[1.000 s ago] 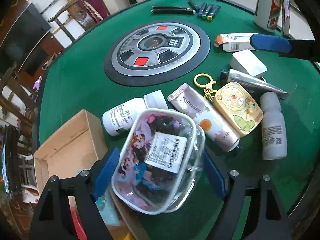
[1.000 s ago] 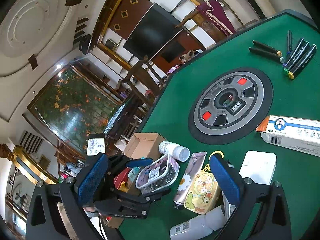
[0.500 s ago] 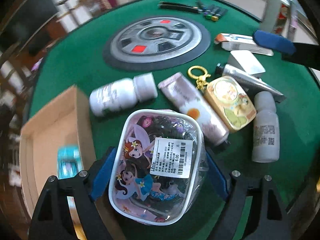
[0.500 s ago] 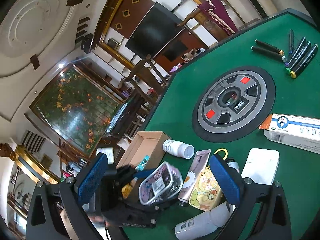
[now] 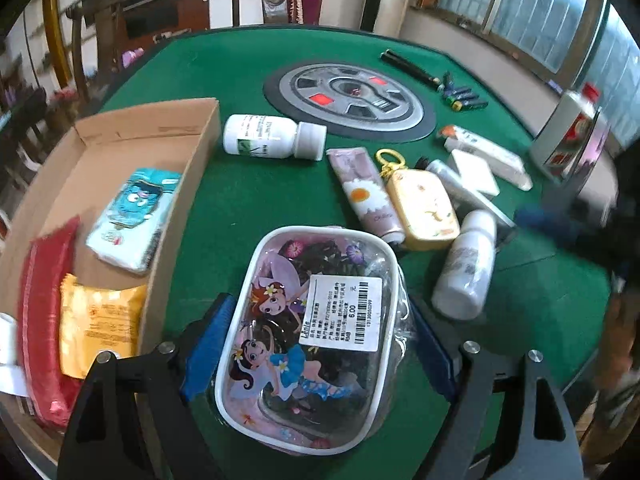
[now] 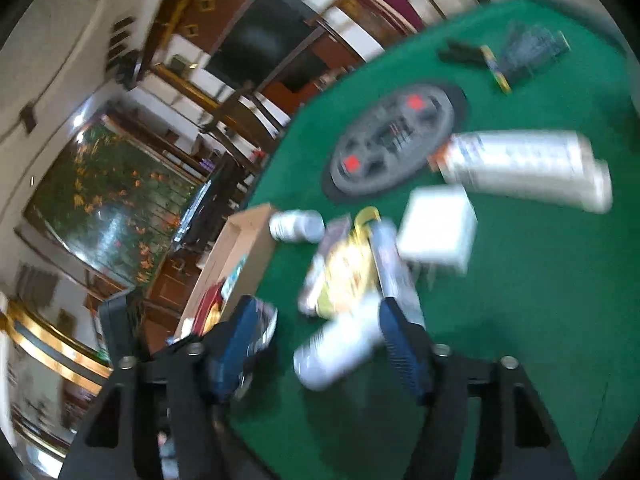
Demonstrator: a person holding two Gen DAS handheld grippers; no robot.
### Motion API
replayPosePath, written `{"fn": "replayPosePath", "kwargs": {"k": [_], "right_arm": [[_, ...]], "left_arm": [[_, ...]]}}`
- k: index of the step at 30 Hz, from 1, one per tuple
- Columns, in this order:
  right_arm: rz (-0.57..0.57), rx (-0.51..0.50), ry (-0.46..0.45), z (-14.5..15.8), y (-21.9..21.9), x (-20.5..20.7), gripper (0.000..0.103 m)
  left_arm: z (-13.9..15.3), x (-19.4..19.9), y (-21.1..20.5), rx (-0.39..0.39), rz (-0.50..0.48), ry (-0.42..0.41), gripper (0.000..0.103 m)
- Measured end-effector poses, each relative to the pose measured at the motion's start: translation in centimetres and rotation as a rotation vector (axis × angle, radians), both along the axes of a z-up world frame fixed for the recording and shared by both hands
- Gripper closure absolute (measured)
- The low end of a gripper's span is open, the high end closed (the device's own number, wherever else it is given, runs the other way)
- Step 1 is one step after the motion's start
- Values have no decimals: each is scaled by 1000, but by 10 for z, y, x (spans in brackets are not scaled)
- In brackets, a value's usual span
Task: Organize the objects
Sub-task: 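Grasp clear cartoon pouch with left gripper while right gripper grasps white plastic bottle, then lift and carry the pouch and white bottle with both grippers toward the tray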
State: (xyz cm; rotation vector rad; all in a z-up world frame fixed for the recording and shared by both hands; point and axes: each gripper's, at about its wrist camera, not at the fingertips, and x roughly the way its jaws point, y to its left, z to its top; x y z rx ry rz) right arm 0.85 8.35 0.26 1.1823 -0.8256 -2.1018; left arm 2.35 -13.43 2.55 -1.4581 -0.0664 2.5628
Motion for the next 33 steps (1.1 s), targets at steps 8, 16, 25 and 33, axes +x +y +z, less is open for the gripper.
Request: {"fn": "replayPosePath", "kwargs": {"k": [8, 16, 25, 33], "right_arm": [[-5, 17, -64, -13, -6, -2, 44], [-20, 153, -33, -6, -11, -6, 50], [58, 435, 85, -6, -52, 2, 61], [96, 585, 165, -5, -67, 10, 65]], "left_arm": [[-1, -7, 45, 15, -105, 13, 20], [4, 3, 48, 40, -103, 10, 20], [11, 8, 6, 49, -5, 26, 20], [5, 8, 7, 62, -8, 10, 20]]}}
